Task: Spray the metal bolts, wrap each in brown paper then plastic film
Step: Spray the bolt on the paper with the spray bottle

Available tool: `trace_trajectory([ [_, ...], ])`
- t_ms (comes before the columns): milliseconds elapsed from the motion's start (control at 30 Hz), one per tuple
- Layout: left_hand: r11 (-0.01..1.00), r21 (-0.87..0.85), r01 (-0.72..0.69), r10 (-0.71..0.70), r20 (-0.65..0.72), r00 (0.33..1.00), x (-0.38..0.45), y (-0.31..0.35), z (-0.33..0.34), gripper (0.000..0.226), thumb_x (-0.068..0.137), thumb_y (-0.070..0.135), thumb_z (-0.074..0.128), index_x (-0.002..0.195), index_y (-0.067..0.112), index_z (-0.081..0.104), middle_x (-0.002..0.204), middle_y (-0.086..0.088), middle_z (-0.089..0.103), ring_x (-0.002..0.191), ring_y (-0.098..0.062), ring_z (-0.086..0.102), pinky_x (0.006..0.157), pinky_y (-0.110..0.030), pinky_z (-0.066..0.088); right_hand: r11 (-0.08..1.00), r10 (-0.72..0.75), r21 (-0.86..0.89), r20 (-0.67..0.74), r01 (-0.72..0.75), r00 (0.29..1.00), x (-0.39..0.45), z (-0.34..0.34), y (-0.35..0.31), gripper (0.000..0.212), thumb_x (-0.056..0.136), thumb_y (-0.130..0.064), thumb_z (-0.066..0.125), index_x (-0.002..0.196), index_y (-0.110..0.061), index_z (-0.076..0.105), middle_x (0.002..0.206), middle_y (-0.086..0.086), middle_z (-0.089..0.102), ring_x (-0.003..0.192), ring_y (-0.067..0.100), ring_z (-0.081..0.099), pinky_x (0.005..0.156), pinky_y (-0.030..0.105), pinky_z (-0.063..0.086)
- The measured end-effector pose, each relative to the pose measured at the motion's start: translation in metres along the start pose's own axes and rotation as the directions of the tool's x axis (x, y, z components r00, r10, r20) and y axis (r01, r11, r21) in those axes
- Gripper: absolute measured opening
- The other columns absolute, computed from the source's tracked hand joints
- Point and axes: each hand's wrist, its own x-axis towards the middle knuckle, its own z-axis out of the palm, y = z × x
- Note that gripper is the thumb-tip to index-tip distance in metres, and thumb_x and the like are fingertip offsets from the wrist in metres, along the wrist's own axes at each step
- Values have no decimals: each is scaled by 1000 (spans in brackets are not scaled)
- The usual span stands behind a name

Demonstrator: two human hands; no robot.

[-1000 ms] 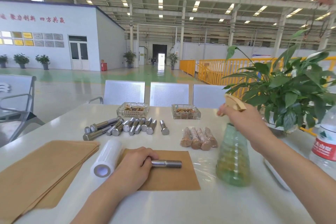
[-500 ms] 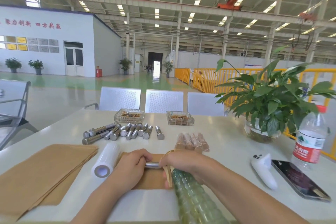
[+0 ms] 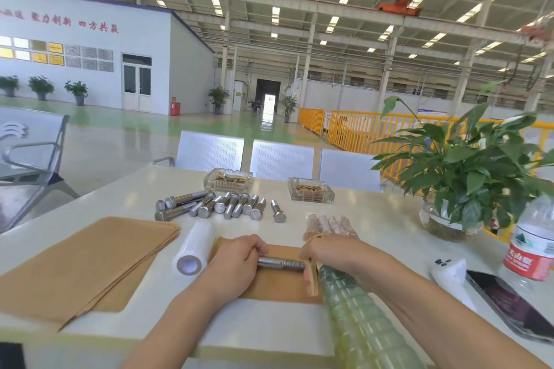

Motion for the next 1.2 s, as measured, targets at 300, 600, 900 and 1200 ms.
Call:
trace_trajectory([
  [300, 997, 69, -22, 22, 6, 1000, 3, 0, 1, 30, 98, 10, 45, 95, 32, 65, 97, 11, 67, 88, -3, 57, 75, -9, 38, 975, 44, 223, -123, -15, 991, 11, -49, 21, 28, 91, -41, 67, 100, -16, 76, 114, 7, 74, 86, 19, 64, 67, 26, 49],
  [600, 932, 362, 36, -108, 181, 978, 48, 6, -5, 41, 96, 24, 38, 127, 32, 64, 131, 4, 62, 121, -19, 57, 101, -36, 48, 999, -36, -6, -677, 44, 735, 52, -116, 56, 60, 96, -74, 33, 96, -23, 64, 94, 7, 65, 90, 33, 57, 77, 43, 49],
  [900, 832, 554, 30, -252, 330, 910, 82, 12, -3, 35, 91, 28, 56, 124, 22, 64, 126, -3, 63, 120, -27, 58, 104, -41, 48, 993, 90, -1, -667, -122, 740, 93, -86, 124, 50, 87, -72, 53, 110, -29, 60, 102, 9, 63, 105, 38, 61, 83, 44, 48],
  [1200, 895, 439, -79, -95, 361, 928, 85, 17, -18, 17, 89, 15, 60, 92, 26, 73, 98, 5, 66, 98, -17, 64, 89, -32, 55, 980, 193, 84, -652, -183, 733, 90, -85, 137, 57, 75, -79, 65, 99, -28, 60, 89, 13, 72, 84, 37, 71, 81, 44, 59],
])
